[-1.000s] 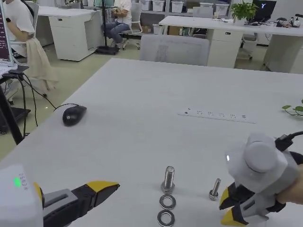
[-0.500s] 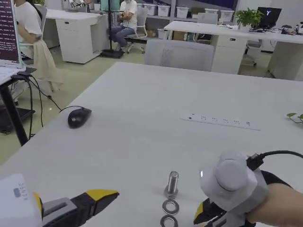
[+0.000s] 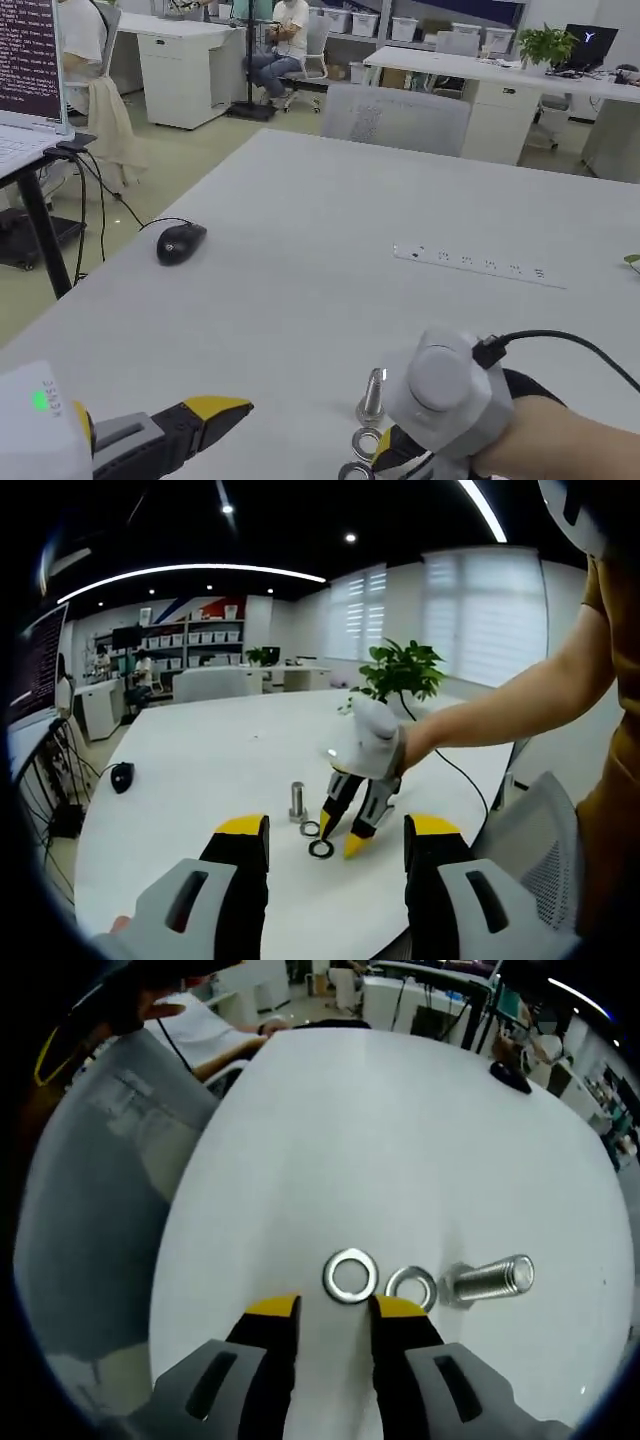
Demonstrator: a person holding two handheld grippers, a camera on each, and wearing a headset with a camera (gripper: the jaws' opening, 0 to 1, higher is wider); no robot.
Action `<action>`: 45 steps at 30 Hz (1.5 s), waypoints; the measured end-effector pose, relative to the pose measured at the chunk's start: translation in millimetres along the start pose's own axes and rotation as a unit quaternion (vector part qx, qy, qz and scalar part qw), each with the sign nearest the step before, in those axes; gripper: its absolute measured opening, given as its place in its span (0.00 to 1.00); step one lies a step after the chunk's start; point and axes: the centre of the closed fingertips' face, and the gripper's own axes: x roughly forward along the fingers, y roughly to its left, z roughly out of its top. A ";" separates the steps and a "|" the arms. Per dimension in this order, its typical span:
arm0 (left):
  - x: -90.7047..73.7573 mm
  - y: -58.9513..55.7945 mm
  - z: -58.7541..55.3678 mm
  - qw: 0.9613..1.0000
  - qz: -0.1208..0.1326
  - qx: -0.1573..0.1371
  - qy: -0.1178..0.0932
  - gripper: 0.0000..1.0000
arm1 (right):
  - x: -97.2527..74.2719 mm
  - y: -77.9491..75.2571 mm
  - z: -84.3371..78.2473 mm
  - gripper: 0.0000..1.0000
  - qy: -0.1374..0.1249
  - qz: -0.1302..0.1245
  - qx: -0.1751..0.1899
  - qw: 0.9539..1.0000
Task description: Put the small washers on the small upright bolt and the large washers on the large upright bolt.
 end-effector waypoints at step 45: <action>-1.0 13.8 -0.1 1.000 0.008 0.007 -0.001 0.53 | -14.6 7.0 5.8 0.21 0.017 -0.001 -0.020 1.000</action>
